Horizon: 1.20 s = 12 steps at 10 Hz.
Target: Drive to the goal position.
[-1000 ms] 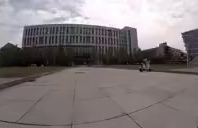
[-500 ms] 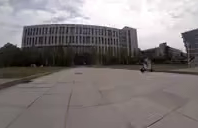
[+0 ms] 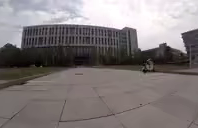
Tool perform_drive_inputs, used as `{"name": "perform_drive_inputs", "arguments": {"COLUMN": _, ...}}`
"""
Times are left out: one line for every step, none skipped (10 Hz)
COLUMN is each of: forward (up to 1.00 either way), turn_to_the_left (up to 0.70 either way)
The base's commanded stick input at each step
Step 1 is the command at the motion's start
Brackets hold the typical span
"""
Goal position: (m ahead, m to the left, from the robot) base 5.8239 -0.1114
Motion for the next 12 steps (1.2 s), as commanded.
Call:
{"name": "perform_drive_inputs", "arguments": {"forward": 0.70, "turn_to_the_left": 0.00}}
{"name": "perform_drive_inputs", "arguments": {"forward": 0.70, "turn_to_the_left": 0.00}}
{"name": "perform_drive_inputs", "arguments": {"forward": 0.70, "turn_to_the_left": 0.00}}
{"name": "perform_drive_inputs", "arguments": {"forward": 0.70, "turn_to_the_left": 0.00}}
{"name": "perform_drive_inputs", "arguments": {"forward": 0.70, "turn_to_the_left": 0.00}}
{"name": "perform_drive_inputs", "arguments": {"forward": 0.70, "turn_to_the_left": 0.00}}
{"name": "perform_drive_inputs", "arguments": {"forward": 0.70, "turn_to_the_left": 0.00}}
{"name": "perform_drive_inputs", "arguments": {"forward": 0.70, "turn_to_the_left": 0.00}}
{"name": "perform_drive_inputs", "arguments": {"forward": 0.70, "turn_to_the_left": 0.00}}
{"name": "perform_drive_inputs", "arguments": {"forward": 0.70, "turn_to_the_left": 0.00}}
{"name": "perform_drive_inputs", "arguments": {"forward": 0.70, "turn_to_the_left": 0.00}}
{"name": "perform_drive_inputs", "arguments": {"forward": 0.70, "turn_to_the_left": 0.00}}
